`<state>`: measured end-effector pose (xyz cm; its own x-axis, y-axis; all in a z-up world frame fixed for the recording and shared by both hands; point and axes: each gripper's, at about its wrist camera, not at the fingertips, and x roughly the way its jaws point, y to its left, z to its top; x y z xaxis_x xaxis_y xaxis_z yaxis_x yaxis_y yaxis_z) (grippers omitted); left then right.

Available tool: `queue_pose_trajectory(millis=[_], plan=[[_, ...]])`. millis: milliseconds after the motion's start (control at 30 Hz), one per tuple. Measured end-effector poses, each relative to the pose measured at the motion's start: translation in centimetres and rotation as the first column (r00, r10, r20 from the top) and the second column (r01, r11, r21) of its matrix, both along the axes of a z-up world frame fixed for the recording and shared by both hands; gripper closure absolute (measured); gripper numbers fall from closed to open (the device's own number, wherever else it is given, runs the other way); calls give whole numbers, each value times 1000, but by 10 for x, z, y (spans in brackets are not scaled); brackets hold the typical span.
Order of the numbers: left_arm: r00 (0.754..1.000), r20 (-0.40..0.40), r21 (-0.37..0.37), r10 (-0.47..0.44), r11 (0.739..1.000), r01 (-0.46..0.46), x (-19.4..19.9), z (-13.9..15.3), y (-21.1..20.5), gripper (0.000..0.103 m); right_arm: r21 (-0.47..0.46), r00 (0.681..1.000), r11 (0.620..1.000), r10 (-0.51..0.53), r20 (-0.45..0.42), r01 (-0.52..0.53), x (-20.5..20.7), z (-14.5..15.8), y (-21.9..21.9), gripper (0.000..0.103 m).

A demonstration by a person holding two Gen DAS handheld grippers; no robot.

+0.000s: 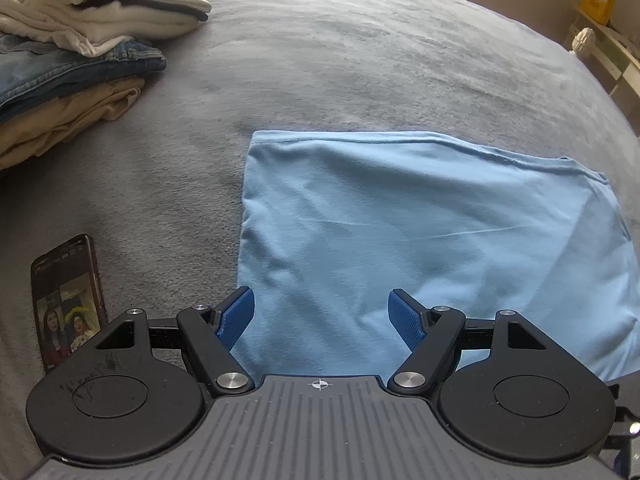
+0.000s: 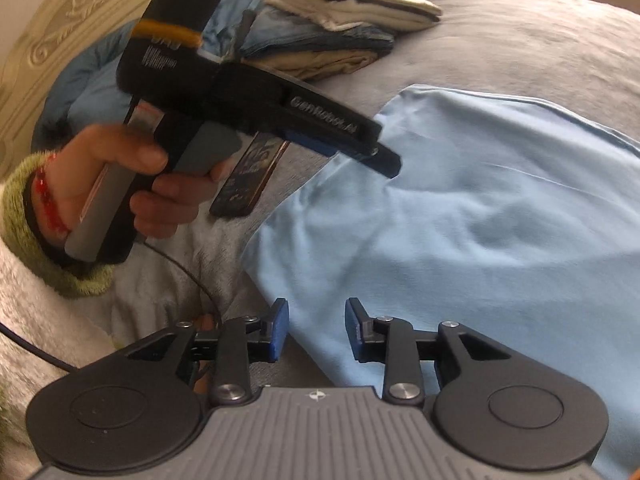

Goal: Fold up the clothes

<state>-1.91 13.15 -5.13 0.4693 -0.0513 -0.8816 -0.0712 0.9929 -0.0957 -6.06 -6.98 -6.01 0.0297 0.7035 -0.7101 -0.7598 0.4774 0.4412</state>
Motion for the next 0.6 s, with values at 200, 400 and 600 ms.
queue_pose_trajectory(millis=[200,400,600], plan=[[1000,-6,-9,16,1000,-16,-2,-2,9,29,-26,996,998,61,70,-60,-11,2,17,61],[1000,-4,-17,18,1000,-18,-2,-2,14,29,-48,986,994,107,127,-102,-17,4,32,60],[1000,-1,-23,22,1000,-22,-3,-1,18,29,-71,976,990,135,170,-124,-24,3,42,55]])
